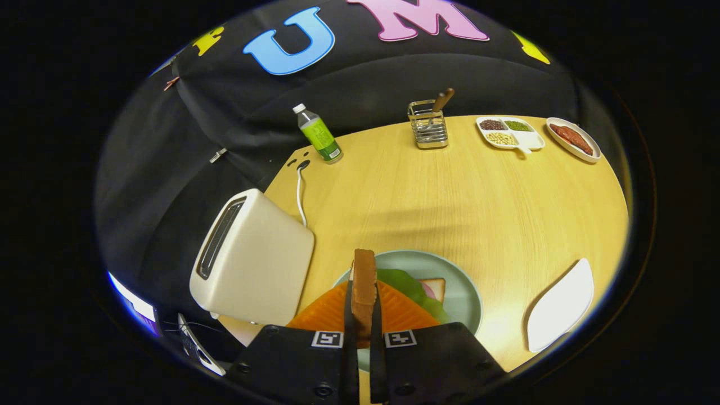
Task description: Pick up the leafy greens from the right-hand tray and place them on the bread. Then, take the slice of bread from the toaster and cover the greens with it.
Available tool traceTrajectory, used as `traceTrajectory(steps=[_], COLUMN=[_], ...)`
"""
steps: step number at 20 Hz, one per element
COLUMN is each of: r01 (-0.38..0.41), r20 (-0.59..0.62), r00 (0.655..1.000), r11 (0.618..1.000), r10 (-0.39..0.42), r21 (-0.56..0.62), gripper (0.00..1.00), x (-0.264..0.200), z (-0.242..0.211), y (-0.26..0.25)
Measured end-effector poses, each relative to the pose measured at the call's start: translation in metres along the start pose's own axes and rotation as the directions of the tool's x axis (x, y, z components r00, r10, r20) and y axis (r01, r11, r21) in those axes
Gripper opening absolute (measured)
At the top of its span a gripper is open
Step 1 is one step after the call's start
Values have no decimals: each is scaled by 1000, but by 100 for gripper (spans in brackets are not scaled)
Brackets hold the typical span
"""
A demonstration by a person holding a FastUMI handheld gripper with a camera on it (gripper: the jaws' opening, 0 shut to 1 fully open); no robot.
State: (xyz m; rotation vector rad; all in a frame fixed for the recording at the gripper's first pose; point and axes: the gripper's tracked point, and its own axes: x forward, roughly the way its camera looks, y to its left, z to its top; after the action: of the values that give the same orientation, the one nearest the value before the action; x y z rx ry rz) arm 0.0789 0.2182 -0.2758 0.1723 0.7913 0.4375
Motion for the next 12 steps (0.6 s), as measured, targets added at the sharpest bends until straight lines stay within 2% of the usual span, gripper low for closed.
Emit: traceTrajectory(steps=[7,10,11,12], r01=[91,145,153,151], r20=[-11,-1,0,3], r00=[996,989,988,989], r11=[996,988,987,987], r10=[-91,-145,-153,-151], r21=[-19,-49,-53,-55], gripper=[18,34,42,46], x=[0,1,0,0], z=[-14,-14,-16,-15], y=[-31,-41,-44,-43])
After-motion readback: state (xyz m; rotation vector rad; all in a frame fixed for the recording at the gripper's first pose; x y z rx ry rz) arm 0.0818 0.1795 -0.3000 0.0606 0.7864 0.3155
